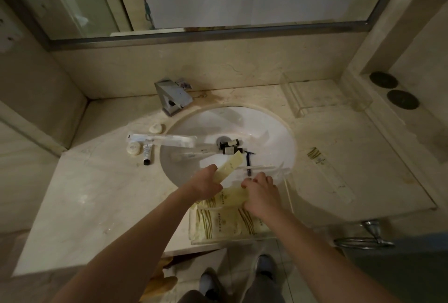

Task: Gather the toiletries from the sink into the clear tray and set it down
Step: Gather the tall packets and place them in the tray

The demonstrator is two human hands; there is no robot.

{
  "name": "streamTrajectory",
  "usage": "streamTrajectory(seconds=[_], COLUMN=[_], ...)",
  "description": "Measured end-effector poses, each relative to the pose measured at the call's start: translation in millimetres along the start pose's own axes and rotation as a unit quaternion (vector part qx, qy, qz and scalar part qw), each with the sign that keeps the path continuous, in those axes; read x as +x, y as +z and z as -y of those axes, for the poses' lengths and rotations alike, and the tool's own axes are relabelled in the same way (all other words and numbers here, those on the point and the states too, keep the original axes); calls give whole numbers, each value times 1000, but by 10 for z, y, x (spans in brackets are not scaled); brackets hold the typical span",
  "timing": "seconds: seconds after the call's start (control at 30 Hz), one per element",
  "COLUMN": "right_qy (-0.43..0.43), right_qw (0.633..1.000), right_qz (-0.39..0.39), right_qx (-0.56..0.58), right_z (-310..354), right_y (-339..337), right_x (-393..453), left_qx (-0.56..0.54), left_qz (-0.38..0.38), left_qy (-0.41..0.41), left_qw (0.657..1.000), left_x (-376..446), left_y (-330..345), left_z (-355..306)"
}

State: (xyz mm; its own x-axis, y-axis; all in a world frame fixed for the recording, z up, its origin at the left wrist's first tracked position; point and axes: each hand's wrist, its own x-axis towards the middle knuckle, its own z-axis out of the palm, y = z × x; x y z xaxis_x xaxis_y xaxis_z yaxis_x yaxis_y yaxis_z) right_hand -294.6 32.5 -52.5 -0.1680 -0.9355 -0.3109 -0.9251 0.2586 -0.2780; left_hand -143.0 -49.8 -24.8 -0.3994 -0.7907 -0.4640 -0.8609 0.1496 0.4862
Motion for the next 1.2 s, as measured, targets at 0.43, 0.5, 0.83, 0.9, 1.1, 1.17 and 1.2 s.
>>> streamTrajectory(seconds=[0.43,0.5,0.83,0.9,1.1,1.17,1.2], right_qy=[2,25,277,314,337,343,347], right_qw=[987,974,938,932,929,927,926], right_qz=[-145,-209,-188,-165,-153,-152,-146], right_qx=[64,87,87,80,25,18,24], right_z=[-184,-282,-1227,-1390,-1654,-1658,-1648], right_y=[-96,-206,-408,-389,-330,-326,-332], right_x=[-47,-54,25,42,70,101,121], left_qx=[-85,-152,-339,-344,-365,-396,-406], left_qz=[-2,15,70,69,71,74,72], left_qy=[-5,-1,44,46,53,43,33], left_qw=[996,988,937,935,927,914,910], left_x=[34,63,255,303,373,387,396], left_y=[57,57,147,164,175,162,154], left_z=[-255,-384,-1055,-1141,-1210,-1211,-1211])
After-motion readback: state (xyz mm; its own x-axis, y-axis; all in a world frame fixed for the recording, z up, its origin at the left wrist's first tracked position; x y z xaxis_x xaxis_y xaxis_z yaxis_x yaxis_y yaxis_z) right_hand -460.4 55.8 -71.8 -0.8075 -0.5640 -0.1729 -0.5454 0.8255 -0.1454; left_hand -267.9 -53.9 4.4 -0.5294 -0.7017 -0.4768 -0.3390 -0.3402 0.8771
